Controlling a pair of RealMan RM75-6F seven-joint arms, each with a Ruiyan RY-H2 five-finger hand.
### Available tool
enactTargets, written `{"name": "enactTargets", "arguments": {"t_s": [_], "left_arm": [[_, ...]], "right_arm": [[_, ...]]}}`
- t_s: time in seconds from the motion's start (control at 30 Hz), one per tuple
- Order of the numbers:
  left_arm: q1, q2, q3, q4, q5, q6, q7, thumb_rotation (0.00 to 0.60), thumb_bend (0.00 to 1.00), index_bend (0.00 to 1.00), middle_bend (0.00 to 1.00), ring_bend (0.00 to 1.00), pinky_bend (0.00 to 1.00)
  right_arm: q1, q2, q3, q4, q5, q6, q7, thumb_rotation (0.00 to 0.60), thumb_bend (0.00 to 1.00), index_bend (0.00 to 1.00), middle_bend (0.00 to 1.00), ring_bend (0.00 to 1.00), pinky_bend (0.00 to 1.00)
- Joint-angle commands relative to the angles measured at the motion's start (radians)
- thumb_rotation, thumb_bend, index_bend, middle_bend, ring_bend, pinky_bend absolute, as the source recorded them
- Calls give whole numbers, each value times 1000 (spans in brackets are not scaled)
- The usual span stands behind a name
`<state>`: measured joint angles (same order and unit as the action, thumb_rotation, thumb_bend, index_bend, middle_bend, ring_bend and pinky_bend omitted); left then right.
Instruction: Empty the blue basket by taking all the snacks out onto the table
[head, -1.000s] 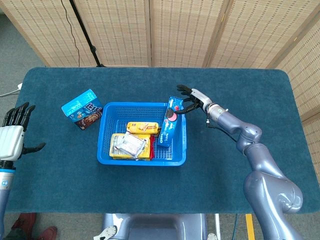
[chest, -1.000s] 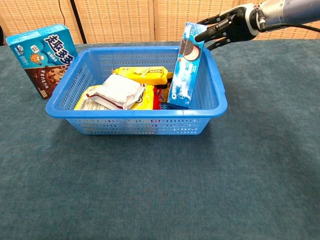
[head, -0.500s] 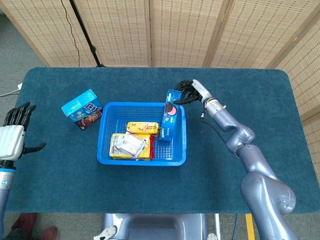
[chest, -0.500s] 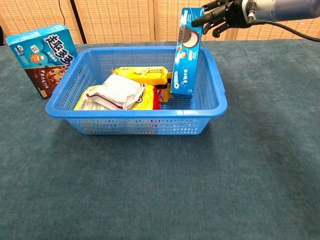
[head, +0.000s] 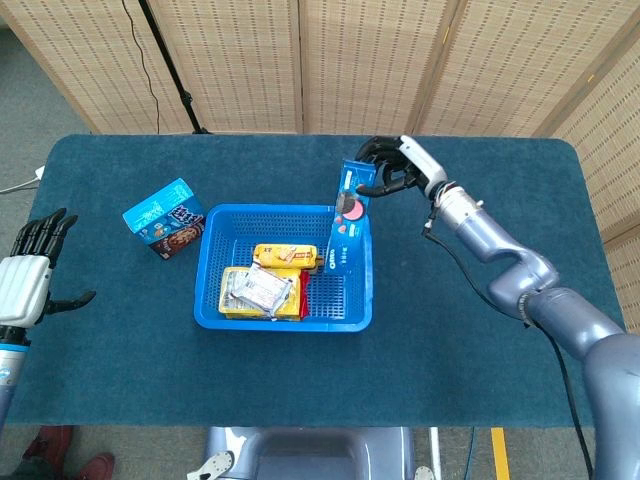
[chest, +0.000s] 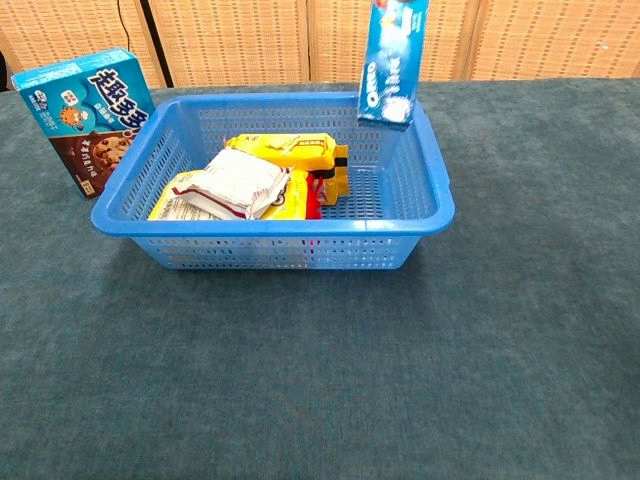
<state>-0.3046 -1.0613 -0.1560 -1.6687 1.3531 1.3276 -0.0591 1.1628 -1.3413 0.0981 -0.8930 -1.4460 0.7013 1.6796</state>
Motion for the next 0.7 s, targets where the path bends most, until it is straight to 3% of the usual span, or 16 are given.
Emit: {"name": "enactTargets", "arguments": {"t_s": [0.03,0.27,0.4,0.53,0.57,0.6,0.7], "left_arm": [[6,7,6,-4,17,8,-15,600,79,0,0,0,0],[14,15,14,-7,35,15,-30,600,79,0,0,0,0],[18,16,17,-9,42,20,-31,600,79,0,0,0,0],[19,15,19,-15,46,21,-25,600,79,0,0,0,0],[18,14,20,-17,47,19,-22,600,79,0,0,0,0],[17,13,21,-18,48,17,-20,600,79,0,0,0,0],[15,11,23,-19,48,12,-14,600,79,0,0,0,0]], "right_arm": [[-93,191,98,-190,155,51,-232,600,303,589,622,563,716],[-168,209,72,-148,235,-25,-487,600,303,591,623,566,716],[-191,207,60,-134,208,-96,-448,600,303,594,625,568,715],[-201,204,19,-124,87,-148,-367,600,303,589,622,566,710],[-207,195,9,-124,48,-135,-341,600,293,543,582,528,674],[-216,186,2,-123,13,-101,-318,600,216,426,472,412,555],[-218,180,-35,-108,-87,-50,-241,600,7,62,69,39,86]]}}
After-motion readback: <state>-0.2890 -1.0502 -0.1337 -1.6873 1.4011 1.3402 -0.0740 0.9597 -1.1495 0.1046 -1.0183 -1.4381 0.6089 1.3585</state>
